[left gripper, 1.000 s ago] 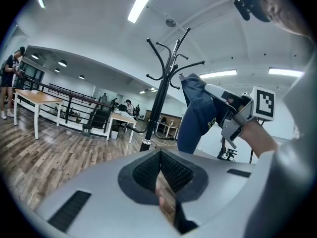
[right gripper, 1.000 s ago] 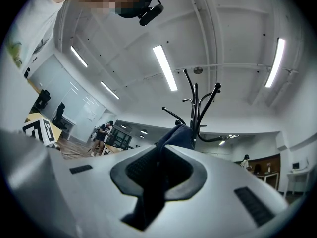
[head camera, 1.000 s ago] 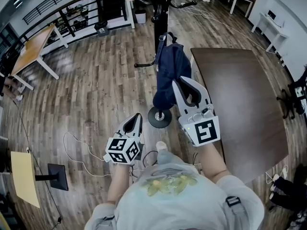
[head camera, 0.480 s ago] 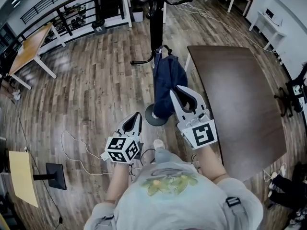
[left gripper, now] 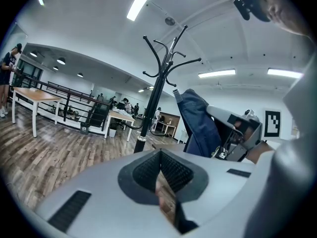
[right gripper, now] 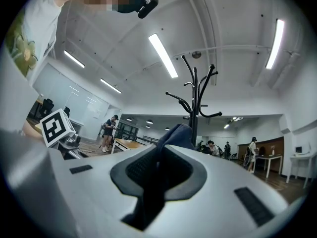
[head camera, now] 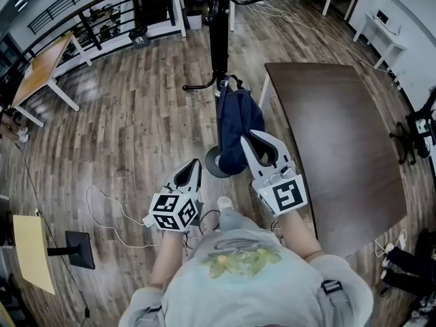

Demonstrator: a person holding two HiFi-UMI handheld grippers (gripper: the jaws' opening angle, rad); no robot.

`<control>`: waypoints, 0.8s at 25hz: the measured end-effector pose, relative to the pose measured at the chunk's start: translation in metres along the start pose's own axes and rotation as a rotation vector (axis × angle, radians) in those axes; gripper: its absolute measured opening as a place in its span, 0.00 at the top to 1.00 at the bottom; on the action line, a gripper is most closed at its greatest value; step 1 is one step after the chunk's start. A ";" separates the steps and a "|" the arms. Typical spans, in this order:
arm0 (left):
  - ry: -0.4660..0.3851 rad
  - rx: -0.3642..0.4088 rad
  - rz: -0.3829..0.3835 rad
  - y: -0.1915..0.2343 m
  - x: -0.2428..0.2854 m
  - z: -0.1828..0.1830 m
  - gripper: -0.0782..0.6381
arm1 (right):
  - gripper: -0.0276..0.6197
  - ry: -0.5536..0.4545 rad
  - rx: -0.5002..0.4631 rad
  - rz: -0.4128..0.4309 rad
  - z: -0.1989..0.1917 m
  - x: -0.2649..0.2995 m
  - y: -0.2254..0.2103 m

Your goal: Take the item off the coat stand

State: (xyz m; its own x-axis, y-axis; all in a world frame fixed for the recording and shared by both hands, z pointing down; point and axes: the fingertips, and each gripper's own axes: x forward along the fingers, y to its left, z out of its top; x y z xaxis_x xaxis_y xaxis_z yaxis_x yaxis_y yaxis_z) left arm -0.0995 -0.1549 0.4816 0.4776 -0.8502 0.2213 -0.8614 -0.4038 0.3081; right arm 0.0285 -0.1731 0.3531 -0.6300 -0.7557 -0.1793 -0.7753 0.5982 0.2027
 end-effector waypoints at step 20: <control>0.011 -0.001 -0.006 0.004 0.003 0.001 0.87 | 0.88 0.042 0.012 0.006 -0.011 -0.001 0.004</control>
State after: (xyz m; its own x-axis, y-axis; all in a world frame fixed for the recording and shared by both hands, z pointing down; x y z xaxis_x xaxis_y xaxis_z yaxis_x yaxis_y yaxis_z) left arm -0.1018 -0.1594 0.4825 0.4848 -0.8438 0.2300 -0.8583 -0.4085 0.3105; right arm 0.0263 -0.1731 0.3644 -0.6320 -0.7626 -0.1377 -0.7724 0.6054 0.1923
